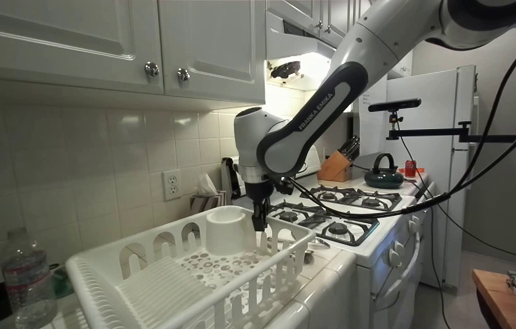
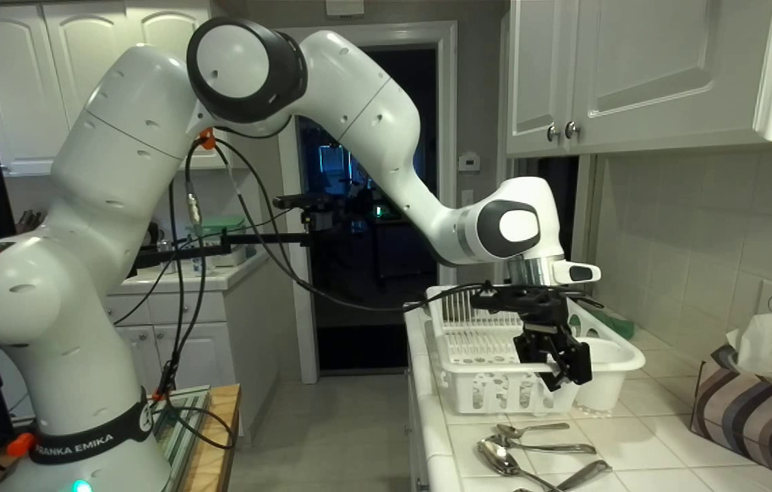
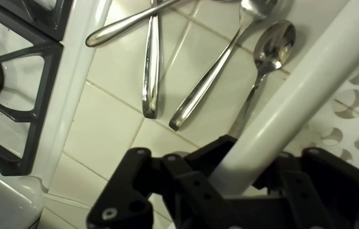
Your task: Turn the white object to the right
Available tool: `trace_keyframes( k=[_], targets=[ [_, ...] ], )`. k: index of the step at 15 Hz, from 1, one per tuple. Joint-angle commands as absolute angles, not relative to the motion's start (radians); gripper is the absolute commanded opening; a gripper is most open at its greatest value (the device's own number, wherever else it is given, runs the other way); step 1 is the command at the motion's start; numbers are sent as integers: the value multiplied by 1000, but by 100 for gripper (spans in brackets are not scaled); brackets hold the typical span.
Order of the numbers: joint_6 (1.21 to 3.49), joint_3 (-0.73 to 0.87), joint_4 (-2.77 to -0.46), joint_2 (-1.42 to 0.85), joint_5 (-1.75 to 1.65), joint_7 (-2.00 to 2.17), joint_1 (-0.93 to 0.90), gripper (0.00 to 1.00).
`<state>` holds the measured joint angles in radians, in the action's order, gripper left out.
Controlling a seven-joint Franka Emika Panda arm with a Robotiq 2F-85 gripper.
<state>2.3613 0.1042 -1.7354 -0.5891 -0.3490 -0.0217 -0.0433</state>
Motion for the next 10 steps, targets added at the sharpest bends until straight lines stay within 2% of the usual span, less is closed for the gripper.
trace_keyframes(
  k=[1, 10],
  targets=[
    [2364, 99, -1706, -605, -345, -18, -41, 33],
    [2367, 64, -1722, -540, -266, -32, -19, 95]
  ],
)
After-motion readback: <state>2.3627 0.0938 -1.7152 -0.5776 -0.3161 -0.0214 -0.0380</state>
